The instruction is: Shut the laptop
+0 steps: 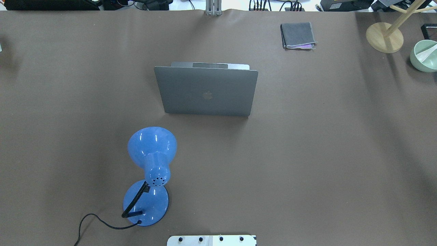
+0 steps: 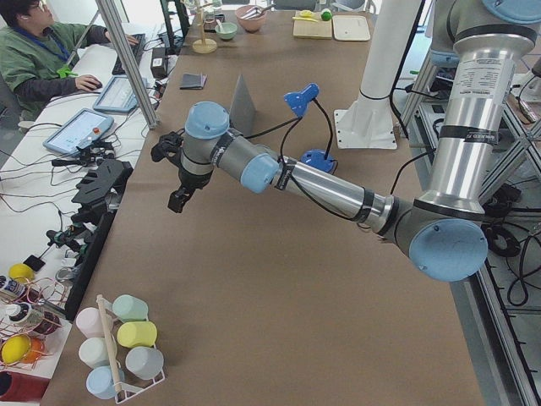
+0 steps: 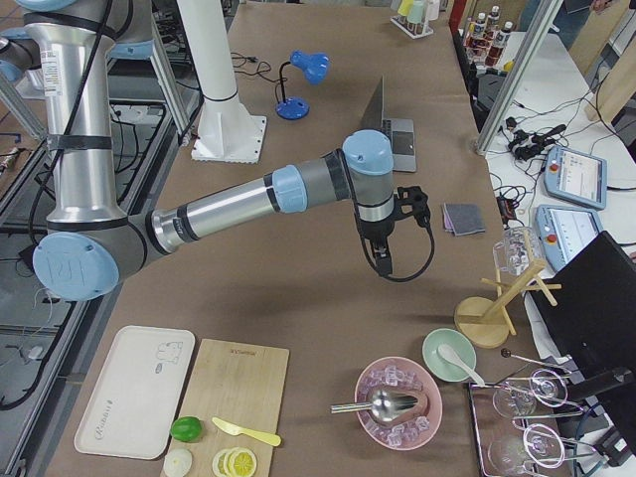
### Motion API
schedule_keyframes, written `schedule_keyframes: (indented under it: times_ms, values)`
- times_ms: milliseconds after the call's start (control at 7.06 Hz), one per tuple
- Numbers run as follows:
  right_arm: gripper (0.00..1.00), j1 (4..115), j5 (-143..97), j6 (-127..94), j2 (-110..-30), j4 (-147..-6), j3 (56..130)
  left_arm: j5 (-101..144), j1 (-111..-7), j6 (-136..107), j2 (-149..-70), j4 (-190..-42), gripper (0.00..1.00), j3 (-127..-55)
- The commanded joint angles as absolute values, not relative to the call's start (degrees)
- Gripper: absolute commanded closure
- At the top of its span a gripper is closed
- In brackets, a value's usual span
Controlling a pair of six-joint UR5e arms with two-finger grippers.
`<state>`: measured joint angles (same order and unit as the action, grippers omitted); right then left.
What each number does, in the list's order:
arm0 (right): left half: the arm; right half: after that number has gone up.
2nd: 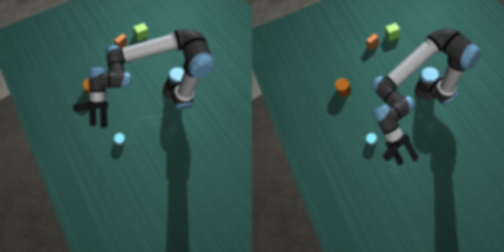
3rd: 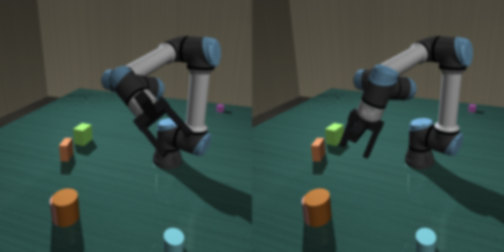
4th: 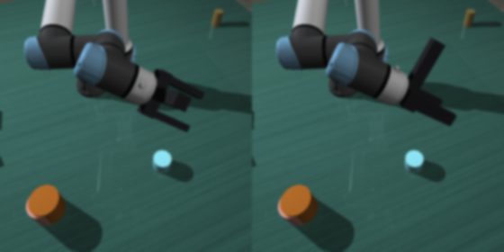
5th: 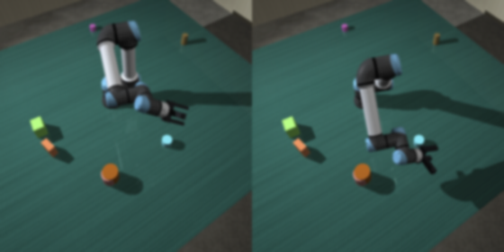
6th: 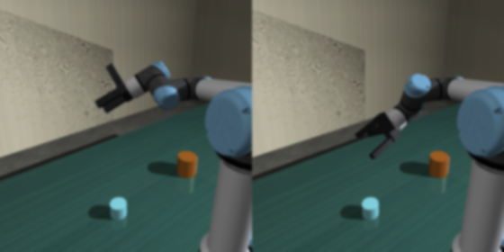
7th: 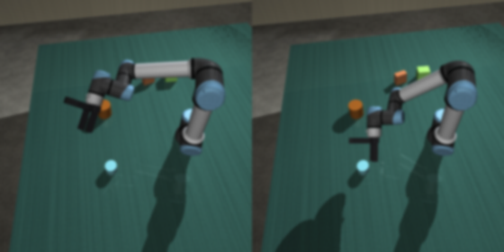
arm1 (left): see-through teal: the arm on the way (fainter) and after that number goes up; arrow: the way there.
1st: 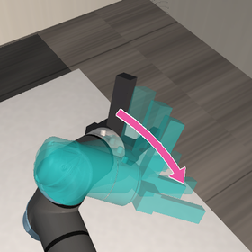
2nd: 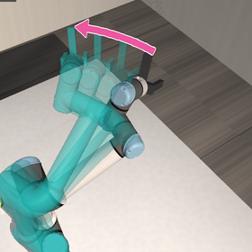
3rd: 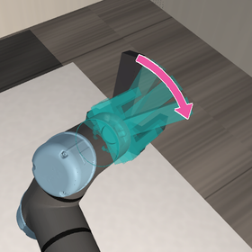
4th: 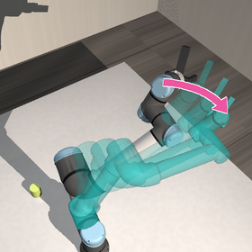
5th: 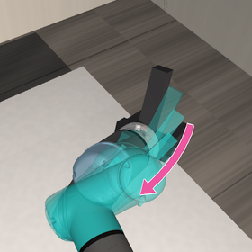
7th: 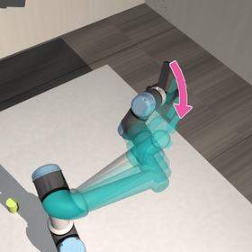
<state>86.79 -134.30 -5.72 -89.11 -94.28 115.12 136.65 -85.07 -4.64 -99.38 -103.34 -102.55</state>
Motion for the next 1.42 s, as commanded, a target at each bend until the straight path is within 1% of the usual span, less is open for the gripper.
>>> schedule_keyframes:
  times_ms: [0,142,283,425,566,708,850,991,1133,1274]
  values:
    - [0.08,80.12,-135.36,-17.68,-88.25,-94.31,119.85,138.52,-79.49,-14.64,-99.93,-103.36,0.02,-105.63]
    - [0.28,77.02,-135.09,-23.58,-86.41,-94.31,121.27,138.17,-77.19,-20.07,-101.67,-103.36,0.09,-107.3]
    - [0.5,73.51,-134.39,-29.56,-84.66,-94.31,122.07,137.99,-75.08,-22.91,-102.73,-103.27,0.25,-108.01]
    - [0.76,69.21,-132.12,-36.67,-82.64,-94.39,123.47,137.9,-73.32,-27.12,-104.22,-103.27,0.82,-108.54]
    - [0.98,65.17,-130.19,-43.0,-80.36,-94.39,124.18,137.2,-71.56,-29.77,-104.33,-103.27,1.0,-110.46]
    - [1.0,60.43,-125.55,-48.63,-79.11,-94.48,125.84,135.37,-69.28,-34.41,-104.41,-103.27,1.0,-112.13]
    - [1.0,55.51,-120.98,-55.74,-77.45,-94.83,127.16,133.61,-65.69,-41.67,-106.42,-103.18,1.0,-112.93]
    - [1.0,51.54,-119.11,-63.12,-74.21,-96.05,127.09,132.55,-62.35,-47.4,-107.91,-102.92,1.0,-112.85]
    - [1.0,47.5,-116.22,-67.63,-67.39,-105.55,127.0,132.54,-59.36,-54.07,-109.67,-102.75,1.0,-112.85]
    - [1.0,43.89,-113.06,-69.59,-62.28,-112.26,126.91,132.02,-56.19,-58.84,-111.43,-102.4,1.0,-112.5]
